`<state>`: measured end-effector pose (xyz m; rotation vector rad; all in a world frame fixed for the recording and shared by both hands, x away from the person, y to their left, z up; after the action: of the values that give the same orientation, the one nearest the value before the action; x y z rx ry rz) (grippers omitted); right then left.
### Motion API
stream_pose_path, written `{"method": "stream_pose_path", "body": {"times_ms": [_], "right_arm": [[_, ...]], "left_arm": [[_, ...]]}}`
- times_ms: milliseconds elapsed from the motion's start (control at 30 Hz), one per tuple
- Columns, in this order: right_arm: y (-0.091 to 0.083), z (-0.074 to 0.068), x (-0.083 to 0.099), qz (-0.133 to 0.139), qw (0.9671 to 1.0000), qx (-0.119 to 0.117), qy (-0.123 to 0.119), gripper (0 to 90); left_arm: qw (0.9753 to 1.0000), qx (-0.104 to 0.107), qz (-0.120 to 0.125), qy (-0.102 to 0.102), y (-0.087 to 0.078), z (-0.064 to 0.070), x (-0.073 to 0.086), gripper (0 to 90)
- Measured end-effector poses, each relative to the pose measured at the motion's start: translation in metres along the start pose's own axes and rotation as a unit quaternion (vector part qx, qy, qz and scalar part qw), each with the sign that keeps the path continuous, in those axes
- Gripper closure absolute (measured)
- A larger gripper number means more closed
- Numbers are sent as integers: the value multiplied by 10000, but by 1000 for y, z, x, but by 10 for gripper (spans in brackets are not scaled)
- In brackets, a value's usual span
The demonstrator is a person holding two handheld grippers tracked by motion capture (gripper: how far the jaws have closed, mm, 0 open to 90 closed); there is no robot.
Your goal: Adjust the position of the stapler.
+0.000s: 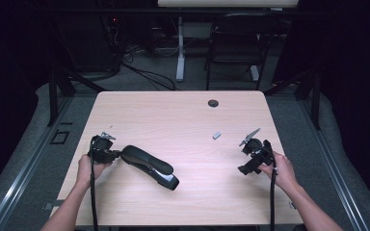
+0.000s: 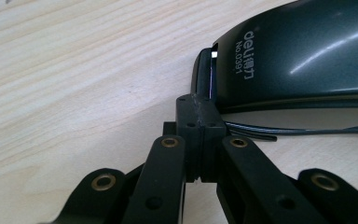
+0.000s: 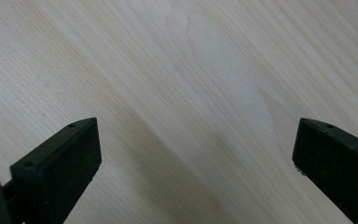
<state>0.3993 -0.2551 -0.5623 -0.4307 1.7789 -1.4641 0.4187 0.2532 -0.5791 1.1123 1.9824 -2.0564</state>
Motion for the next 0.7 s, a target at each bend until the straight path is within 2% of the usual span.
{"method": "stream_pose_path", "body": {"times_ms": [67, 200, 267, 333, 400, 433, 567, 700], "right_arm": [[-1, 1, 0, -63, 10000, 10, -46, 5], [-1, 0, -1, 180, 9997, -106, 137, 13], [-3, 1, -1, 91, 9998, -124, 86, 14], [-3, 0, -1, 152, 9997, -133, 148, 19], [-5, -1, -2, 342, 9983, -391, 276, 27], [-5, -1, -2, 342, 9983, -391, 276, 27], [-10, -6, -6, 622, 9957, -575, 367, 41], [-11, -10, -7, 616, 9955, -635, 327, 44]], "left_arm": [[10000, 31, -4, 50, 0, 3, -1, 900], [9998, 89, -2, 203, 0, 14, -3, 900], [9997, 103, 6, 239, 0, 16, -3, 900], [9995, 148, 10, 265, -1, 20, -4, 900], [9994, 176, 5, 284, -1, 23, -5, 900], [9994, 186, 16, 305, -1, 24, -6, 900], [9993, 208, 13, 326, -2, 29, -6, 900], [9990, 249, -7, 360, -3, 34, -7, 900]]}}
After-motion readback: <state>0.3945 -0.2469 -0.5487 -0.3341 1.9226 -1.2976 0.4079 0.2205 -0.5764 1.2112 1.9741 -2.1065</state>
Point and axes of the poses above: each handheld gripper's, and its own axes: y roughly forward along the jaws, x roughly out of its underside, z roughly to its right, the point moved 3 cm from there along y, roughly forward along the jaws, and after that the axes turned 9 degrees about -x, right-handed, at the moved point
